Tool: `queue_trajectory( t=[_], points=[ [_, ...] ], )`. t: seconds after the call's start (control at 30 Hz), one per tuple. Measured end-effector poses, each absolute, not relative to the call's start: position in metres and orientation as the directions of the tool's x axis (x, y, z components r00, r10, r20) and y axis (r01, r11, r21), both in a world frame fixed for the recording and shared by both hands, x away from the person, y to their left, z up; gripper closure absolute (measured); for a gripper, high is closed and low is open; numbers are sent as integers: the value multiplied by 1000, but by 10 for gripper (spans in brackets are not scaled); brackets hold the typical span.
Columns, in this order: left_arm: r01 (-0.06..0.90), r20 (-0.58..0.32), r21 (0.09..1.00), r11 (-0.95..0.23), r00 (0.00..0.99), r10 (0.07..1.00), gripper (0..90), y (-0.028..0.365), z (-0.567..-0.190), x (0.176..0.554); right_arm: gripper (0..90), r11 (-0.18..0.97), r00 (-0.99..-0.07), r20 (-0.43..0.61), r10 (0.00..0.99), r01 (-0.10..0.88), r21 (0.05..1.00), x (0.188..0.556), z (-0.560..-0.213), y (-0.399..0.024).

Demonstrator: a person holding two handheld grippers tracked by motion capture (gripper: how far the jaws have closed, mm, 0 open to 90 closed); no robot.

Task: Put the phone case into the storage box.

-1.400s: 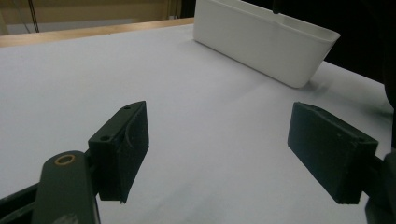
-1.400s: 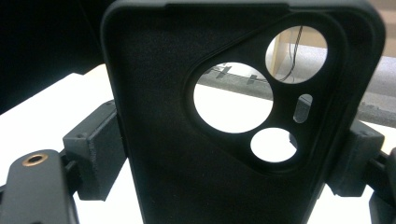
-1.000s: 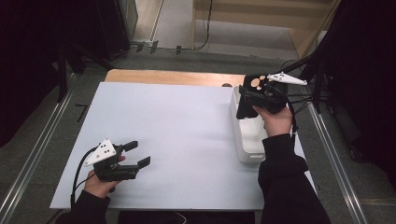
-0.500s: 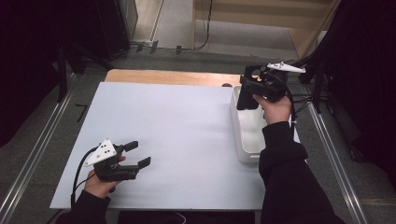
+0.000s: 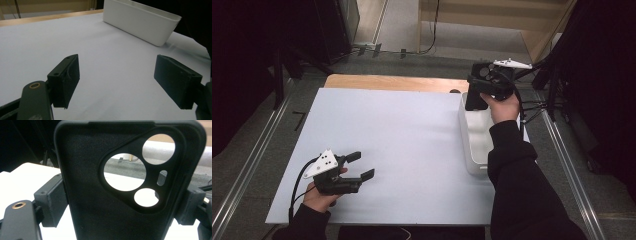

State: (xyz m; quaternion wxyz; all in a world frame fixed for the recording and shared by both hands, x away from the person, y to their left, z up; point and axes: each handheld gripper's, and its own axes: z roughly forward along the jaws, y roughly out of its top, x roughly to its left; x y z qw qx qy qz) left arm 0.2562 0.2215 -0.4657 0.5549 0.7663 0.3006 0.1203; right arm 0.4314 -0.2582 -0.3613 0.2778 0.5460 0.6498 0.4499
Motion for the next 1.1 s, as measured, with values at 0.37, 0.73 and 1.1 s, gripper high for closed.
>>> queue_trajectory(
  t=[0.37, 0.73, 1.1],
  points=[
    [331, -153, 922, -202, 789, 595, 206, 222, -466, 257, 133, 19, -210, 87, 974, 457, 889, 452, -367, -256],
    [328, -150, 921, -209, 795, 587, 206, 221, -466, 257, 133, -6, -176, 100, 979, 465, 885, 470, -375, -257],
    [328, -152, 923, -202, 793, 591, 206, 221, -466, 256, 133, -28, -154, 113, 982, 468, 883, 477, -385, -259]
  ],
)
